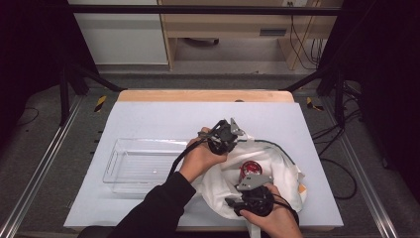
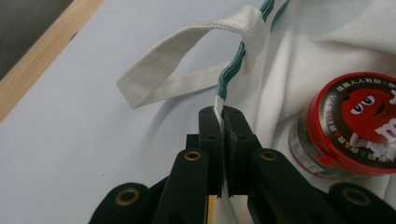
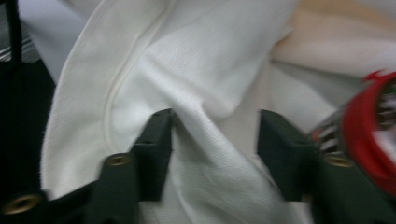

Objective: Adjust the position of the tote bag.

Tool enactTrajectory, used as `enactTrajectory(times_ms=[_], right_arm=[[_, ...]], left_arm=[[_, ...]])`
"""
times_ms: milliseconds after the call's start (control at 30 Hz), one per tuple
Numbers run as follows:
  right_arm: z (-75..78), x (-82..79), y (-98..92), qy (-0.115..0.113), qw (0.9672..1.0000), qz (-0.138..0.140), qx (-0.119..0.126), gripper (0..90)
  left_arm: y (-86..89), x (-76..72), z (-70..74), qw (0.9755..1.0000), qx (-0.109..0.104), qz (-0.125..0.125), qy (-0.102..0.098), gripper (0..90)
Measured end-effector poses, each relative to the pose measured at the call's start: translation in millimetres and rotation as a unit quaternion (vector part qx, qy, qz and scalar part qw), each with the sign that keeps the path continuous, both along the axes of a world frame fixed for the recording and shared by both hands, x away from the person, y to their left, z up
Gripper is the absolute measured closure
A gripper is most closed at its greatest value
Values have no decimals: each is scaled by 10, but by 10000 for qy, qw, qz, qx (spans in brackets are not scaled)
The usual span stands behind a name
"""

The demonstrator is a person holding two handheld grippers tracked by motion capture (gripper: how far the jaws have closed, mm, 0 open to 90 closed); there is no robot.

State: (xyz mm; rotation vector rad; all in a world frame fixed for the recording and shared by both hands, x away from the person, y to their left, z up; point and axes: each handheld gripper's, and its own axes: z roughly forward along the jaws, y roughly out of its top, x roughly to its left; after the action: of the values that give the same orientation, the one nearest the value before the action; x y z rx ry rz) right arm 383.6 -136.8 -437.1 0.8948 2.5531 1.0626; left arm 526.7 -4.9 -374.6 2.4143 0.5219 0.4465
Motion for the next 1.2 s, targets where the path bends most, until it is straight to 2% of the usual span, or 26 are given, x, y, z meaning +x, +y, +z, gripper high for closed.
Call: enactTrajectory(times_ms=[133, 200, 300, 333, 500, 600, 633, 767, 900, 1033, 1133, 1167, 1200], right_arm=[[-45, -34, 64, -64, 9994, 169, -289, 688], [-25, -46, 58, -38, 9993, 255, -256, 800], [-17, -62, 51, -52, 9994, 247, -230, 845], [8, -93, 51, -119, 9994, 219, -222, 866], [85, -162, 59, -225, 9992, 269, -169, 885], [33, -185, 58, -217, 9991, 304, -199, 888], [-25, -174, 55, -164, 9993, 309, -149, 889], [-56, -180, 81, -167, 9990, 353, -216, 889], [-85, -164, 99, -83, 9992, 345, -207, 888], [-103, -153, 83, -25, 9995, 289, -103, 885], [-120, -142, 79, -46, 9994, 330, -68, 882], [-120, -144, 79, -53, 9995, 319, -67, 881], [-116, -149, 78, -51, 9995, 306, -61, 878]], left_arm=[[4, 31, 61, 9999, -18, 72, -84, 878], [15, 57, 121, 9998, -85, 100, -143, 880], [40, 70, 175, 9995, -176, 151, -214, 881], [50, 73, 202, 9994, -182, 176, -253, 882], [46, 119, 214, 9993, -166, 234, -255, 881], [9, 183, 100, 9996, -59, 254, -111, 881], [-3, 194, 67, 9996, -28, 259, -93, 881], [-45, 245, -72, 9994, 174, 283, -8, 881], [-64, 302, -186, 9992, 228, 261, 192, 880], [-43, 252, -178, 9996, 169, 169, 136, 877], [-15, 167, -112, 9999, 96, 7, 29, 855], [-10, 133, -93, 10000, 60, -3, -27, 829], [-14, 101, -85, 10000, 15, -41, -31, 687]])
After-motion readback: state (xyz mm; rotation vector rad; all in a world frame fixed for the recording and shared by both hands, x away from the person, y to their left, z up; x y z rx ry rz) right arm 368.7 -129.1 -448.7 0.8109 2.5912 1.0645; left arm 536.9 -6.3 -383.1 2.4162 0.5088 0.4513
